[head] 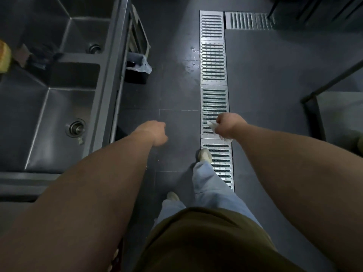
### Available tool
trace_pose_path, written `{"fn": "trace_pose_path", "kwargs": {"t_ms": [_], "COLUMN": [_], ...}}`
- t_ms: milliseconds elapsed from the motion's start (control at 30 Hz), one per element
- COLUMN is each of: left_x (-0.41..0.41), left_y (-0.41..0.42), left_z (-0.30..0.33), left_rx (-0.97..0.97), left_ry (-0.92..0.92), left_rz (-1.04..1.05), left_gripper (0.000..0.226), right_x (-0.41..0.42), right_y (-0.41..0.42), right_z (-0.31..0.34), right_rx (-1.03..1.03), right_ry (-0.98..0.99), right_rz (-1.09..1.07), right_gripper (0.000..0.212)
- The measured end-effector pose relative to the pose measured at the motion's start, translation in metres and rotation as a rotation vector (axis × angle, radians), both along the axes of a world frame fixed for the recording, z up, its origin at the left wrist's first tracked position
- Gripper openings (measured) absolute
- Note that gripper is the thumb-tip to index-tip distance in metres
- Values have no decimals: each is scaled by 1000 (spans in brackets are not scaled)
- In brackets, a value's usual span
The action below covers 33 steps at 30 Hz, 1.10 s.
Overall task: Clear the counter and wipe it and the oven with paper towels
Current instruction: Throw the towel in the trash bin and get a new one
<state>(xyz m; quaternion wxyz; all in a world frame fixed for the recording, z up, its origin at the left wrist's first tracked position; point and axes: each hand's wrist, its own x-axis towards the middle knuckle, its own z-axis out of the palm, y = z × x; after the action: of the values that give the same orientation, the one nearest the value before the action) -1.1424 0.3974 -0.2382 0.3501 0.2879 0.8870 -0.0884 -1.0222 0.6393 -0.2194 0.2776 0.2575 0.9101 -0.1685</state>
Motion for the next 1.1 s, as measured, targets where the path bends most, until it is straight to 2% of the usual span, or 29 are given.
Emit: {"fn": "trace_pose_path", "kwargs": {"t_ms": [100,233,300,533,700,900,1000,1100], "left_x": [-32,-82,-104,-149,-195,-269,-318,-367], "left_y": [13,39,62,135,136,144,164,187], "left_z": [-1,-2,-1,1,-5,-25,-39,-42], "left_rx": [-30,-72,-75,85,3,-38,-5,31], "left_ry": [3,-8,-25,-19,-62,-96,-113,-114], "left_rz": [41,135,172,279,368,430,403,380], "left_gripper": [54,55,57,54,55,52,51,46], "right_x": [-39,-106,-137,-230,-291,-363,-404,-447], "right_y": [23,59,79,137,135,139,153,169], "right_z": [-7,-17,-17,-20,-21,-28,-32,-33], "right_rx": [-33,-40,-24,30,9,-17,15,38], "right_ry": [-12,54,54,0,-7,-12,-6,-13], "right_rz": [40,125,191,341,408,421,388,348], "right_gripper": [32,53,56,54,37,38,43,39]}}
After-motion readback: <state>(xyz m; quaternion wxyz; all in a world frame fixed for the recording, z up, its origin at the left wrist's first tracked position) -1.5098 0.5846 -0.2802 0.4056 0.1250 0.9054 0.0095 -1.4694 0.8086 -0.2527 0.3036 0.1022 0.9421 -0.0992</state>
